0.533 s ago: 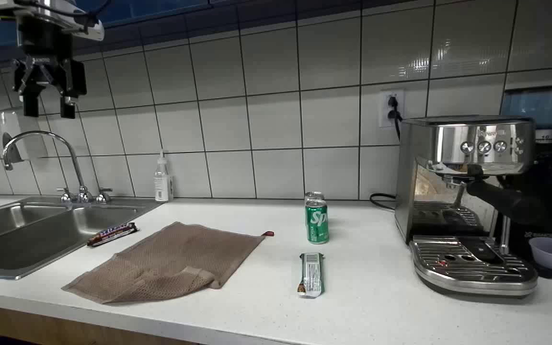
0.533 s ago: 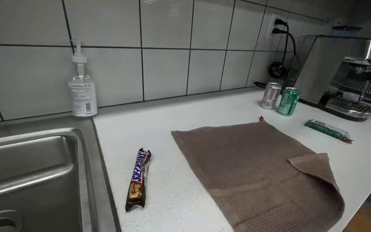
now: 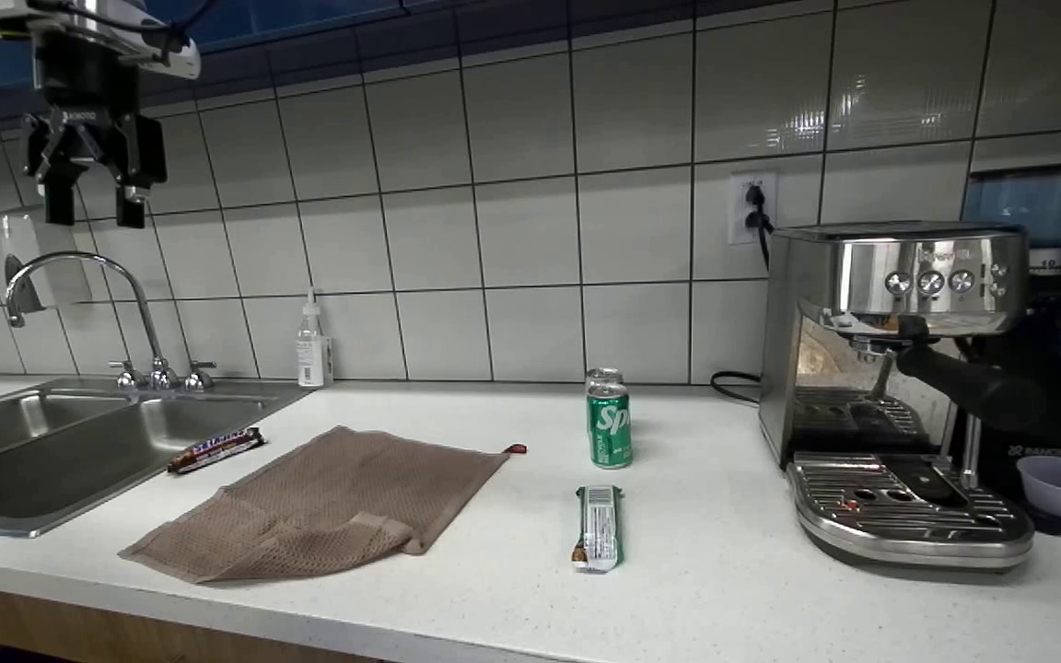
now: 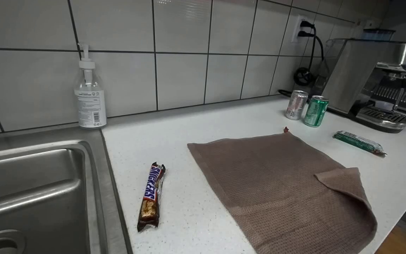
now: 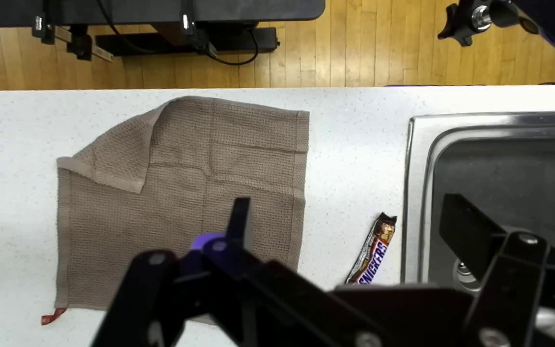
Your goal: Fold the towel
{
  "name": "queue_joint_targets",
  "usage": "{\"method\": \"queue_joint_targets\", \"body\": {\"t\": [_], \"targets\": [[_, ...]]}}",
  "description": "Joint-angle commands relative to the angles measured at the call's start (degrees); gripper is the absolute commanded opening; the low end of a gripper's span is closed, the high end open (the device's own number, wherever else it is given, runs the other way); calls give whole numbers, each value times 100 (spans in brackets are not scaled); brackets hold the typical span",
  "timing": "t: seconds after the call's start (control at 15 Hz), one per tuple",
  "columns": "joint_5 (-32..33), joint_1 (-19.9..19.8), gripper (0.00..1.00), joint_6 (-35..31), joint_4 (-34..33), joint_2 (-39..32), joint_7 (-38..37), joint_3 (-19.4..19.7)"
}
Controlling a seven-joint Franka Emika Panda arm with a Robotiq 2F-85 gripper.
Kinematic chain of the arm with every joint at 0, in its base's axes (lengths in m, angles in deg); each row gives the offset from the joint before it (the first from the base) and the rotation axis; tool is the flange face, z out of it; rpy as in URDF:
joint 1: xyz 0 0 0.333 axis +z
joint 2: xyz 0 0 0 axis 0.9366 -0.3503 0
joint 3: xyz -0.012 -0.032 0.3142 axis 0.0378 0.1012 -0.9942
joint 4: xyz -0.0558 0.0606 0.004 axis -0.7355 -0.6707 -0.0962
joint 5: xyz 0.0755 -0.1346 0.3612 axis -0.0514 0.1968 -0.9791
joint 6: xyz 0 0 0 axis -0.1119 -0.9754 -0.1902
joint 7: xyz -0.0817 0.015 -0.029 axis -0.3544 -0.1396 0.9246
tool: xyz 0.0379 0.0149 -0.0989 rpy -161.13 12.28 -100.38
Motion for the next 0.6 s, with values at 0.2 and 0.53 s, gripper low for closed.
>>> {"method": "queue_joint_targets", "body": {"t": [0.2,0.53], "targets": [[52,-5,100,-115,222,168,-23,-28],[124,-8,100,-387,653,381,-119,-74]]}}
